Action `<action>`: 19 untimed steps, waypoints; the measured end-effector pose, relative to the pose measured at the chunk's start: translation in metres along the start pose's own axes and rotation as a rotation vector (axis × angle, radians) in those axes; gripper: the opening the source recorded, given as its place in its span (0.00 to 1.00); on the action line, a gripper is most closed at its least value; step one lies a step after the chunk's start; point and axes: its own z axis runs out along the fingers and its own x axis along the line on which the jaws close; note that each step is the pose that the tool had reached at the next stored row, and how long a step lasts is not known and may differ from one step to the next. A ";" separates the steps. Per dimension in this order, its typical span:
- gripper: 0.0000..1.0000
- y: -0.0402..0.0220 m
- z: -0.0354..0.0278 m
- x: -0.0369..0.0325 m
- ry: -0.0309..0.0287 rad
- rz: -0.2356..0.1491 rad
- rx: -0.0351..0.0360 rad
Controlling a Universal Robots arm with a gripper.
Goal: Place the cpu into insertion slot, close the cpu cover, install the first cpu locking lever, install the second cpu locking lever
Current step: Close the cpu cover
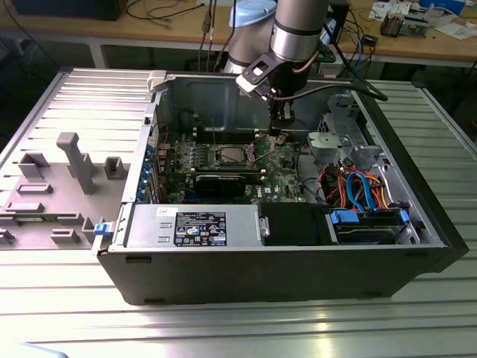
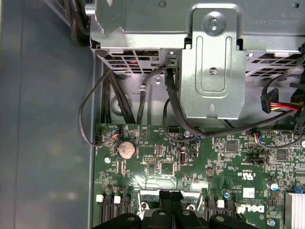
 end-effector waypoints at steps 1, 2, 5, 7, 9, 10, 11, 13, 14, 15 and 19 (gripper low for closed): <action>0.11 0.0022 0.0004 -0.0001 -0.0005 0.000 0.0000; 0.11 0.0051 0.0012 -0.0001 -0.0010 0.000 0.0000; 0.11 0.0099 0.0029 -0.0001 -0.0010 0.000 0.0000; 0.11 0.0129 0.0039 0.0001 -0.0012 0.000 0.0001; 0.11 0.0148 0.0047 0.0003 -0.0013 0.000 0.0000; 0.11 0.0158 0.0050 0.0004 -0.0016 0.000 0.0001; 0.11 0.0166 0.0055 0.0005 -0.0017 0.000 0.0001; 0.11 0.0192 0.0069 0.0006 -0.0016 -0.001 0.0001; 0.11 0.0204 0.0079 0.0005 -0.0016 -0.001 0.0001; 0.11 0.0213 0.0087 0.0006 -0.0015 -0.001 0.0001; 0.11 0.0232 0.0138 0.0007 -0.0016 -0.006 0.0001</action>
